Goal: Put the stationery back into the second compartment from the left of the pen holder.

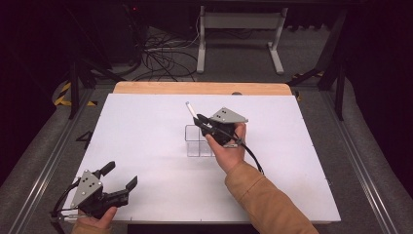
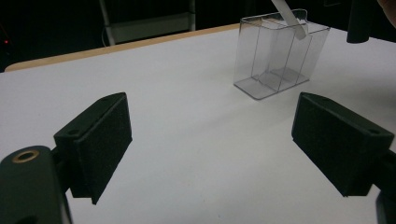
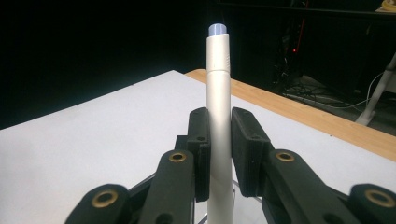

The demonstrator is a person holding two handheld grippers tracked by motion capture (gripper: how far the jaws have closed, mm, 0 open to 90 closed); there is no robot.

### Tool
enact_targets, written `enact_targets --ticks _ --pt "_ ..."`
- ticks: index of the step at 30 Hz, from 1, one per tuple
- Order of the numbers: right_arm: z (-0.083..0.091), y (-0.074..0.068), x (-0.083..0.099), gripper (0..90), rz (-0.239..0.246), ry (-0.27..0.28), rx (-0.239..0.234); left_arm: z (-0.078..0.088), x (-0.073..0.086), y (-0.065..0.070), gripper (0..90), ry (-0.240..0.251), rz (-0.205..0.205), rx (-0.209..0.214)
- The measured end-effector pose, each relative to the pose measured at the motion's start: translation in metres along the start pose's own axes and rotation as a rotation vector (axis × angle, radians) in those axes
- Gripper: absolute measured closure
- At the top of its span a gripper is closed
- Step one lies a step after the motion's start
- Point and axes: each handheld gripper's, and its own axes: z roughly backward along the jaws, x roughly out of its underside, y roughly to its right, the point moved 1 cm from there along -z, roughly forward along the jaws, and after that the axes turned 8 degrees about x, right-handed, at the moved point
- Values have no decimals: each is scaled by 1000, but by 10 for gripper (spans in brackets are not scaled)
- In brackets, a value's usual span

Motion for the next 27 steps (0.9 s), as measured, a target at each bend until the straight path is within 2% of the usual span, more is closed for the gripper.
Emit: enact_targets --ticks 13,18,21,27 --pt "5 0 7 782 -1 -9 5 0 0 0 129 -2 -2 -2" --pt "7 3 4 650 -9 17 21 -1 0 0 129 -1 -3 2" --pt "10 5 2 561 10 11 42 -1 0 0 129 0 -1 1" --pt "23 2 -9 437 47 27 42 -2 0 1 130 -2 -1 2"
